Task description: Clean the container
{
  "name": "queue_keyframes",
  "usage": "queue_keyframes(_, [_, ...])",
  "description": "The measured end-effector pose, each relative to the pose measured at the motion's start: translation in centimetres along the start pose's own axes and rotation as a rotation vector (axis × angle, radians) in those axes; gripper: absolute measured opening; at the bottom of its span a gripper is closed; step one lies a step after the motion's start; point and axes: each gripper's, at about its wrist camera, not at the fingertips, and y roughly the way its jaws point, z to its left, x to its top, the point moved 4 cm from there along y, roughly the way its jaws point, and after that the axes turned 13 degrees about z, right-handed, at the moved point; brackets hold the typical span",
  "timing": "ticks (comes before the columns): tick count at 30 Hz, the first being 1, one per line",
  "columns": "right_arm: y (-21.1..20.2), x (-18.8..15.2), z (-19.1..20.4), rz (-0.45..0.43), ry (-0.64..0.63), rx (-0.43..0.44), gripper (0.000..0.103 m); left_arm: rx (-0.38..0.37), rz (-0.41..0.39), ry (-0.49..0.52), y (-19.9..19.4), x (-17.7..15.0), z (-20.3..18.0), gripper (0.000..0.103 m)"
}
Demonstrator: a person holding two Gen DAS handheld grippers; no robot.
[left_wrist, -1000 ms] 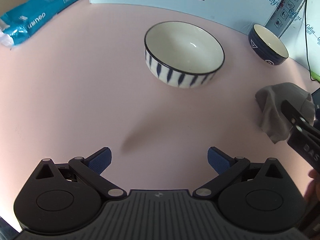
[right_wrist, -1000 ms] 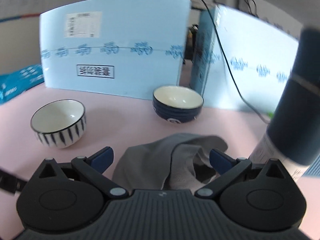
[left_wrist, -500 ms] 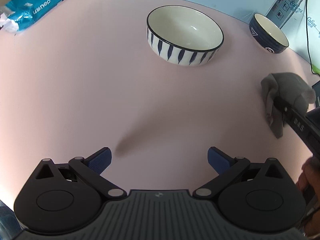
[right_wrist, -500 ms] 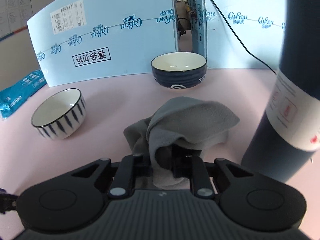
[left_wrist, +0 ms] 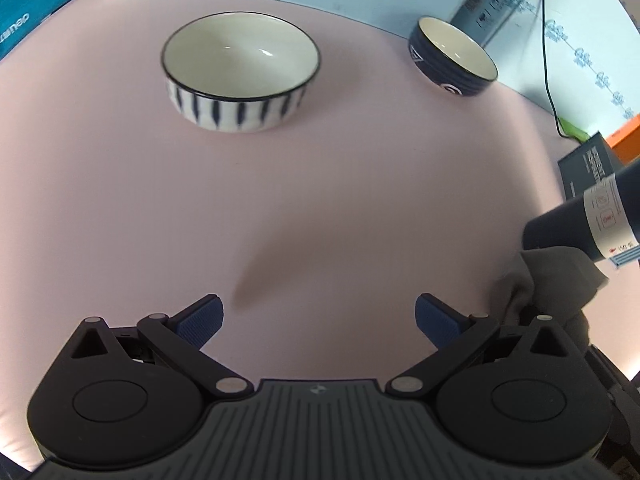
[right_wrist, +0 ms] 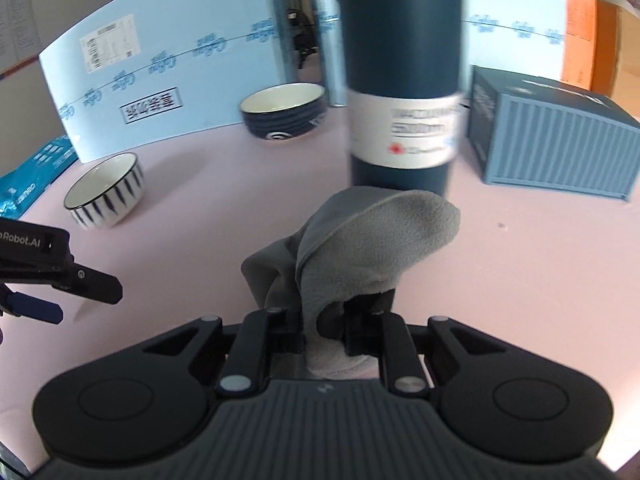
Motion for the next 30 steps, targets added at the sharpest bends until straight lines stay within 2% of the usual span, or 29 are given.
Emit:
queue_keyframes(5, [-0.9, 0.3, -3.4, -0.027, 0.044, -0.01, 0.019, 0.015, 0.015, -0.037, 0.2, -0.5, -0.8, 0.103])
queue_keyframes(10, [-1.1, 1.8, -6.2, -0.068, 0.048, 0.018, 0.019, 0.035, -0.035, -0.071, -1.0, -1.0, -2.6, 0.103])
queue_keyframes(14, [0.0, 3.0, -8.0, -0.057, 0.004, 0.053, 0.019, 0.104, -0.115, -0.063, -2.1, -0.8, -5.5, 0.103])
queue_keyframes(18, [0.6, 3.8, -10.1, -0.046, -0.04, 0.098, 0.019, 0.144, -0.14, -0.074, -2.2, -1.1, -7.6, 0.103])
queue_keyframes(19, [-0.8, 3.4, -11.6, -0.057, -0.05, 0.14, 0.019, 0.135, -0.133, -0.081, -2.2, -1.2, -8.2, 0.103])
queue_keyframes(20, [-0.5, 3.5, -12.0, -0.048, -0.062, 0.154, 0.019, 0.122, -0.124, -0.085, -2.1, -1.4, -8.9, 0.103])
queue_keyframes(22, [-0.2, 3.4, -12.3, -0.045, -0.084, 0.177, 0.019, 0.079, -0.113, -0.036, -2.0, -1.4, -9.7, 0.103])
queue_keyframes(27, [0.4, 3.6, -12.6, -0.009, -0.203, 0.222, 0.02, 0.079, -0.197, 0.007, -2.9, -2.4, -12.9, 0.103])
queue_keyframes(30, [1.2, 4.4, -13.2, 0.042, -0.274, 0.273, 0.02, 0.043, -0.229, -0.003, -3.1, -2.7, -13.9, 0.103])
